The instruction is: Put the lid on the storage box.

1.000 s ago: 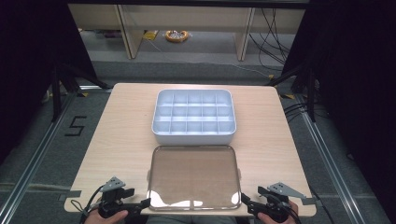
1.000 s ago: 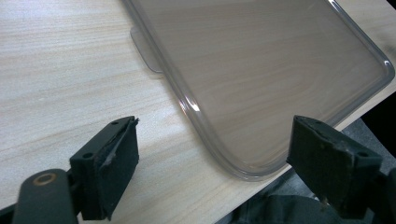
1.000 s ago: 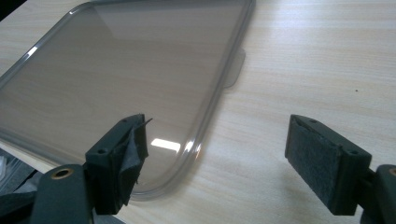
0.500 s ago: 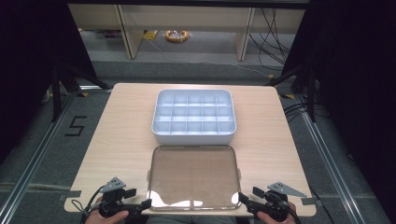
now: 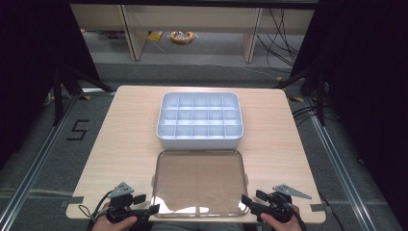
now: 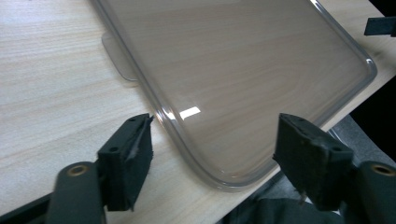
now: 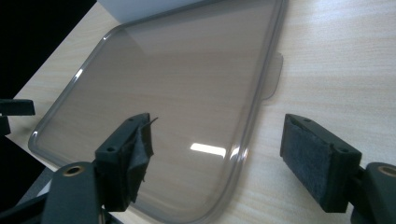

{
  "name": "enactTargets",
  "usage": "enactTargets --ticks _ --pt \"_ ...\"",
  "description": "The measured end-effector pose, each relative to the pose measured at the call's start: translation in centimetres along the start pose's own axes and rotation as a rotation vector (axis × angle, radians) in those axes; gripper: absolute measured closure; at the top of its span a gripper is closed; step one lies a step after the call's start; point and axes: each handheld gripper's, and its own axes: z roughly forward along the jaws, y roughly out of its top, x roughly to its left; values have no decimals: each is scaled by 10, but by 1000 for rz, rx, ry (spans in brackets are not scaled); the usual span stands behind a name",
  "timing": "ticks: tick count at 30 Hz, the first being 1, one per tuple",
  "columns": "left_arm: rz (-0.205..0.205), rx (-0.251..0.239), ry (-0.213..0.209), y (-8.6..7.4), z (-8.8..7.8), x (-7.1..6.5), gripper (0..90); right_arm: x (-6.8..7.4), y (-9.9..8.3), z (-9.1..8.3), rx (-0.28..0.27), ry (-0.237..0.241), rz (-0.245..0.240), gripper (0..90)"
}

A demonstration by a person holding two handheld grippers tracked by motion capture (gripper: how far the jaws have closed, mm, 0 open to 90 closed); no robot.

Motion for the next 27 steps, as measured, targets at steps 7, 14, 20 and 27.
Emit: enactTargets --ticks 7,14,20,27 --pt "13 37 24 1 2 7 412 1 1 7 44 2 2 289" --pt "-10 31 51 2 9 10 511 -2 7 17 52 -7 16 325" --pt "-21 34 53 5 15 14 543 -2 9 25 73 -12 23 352" --pt "30 43 84 10 23 10 570 -3 9 29 55 -9 69 368"
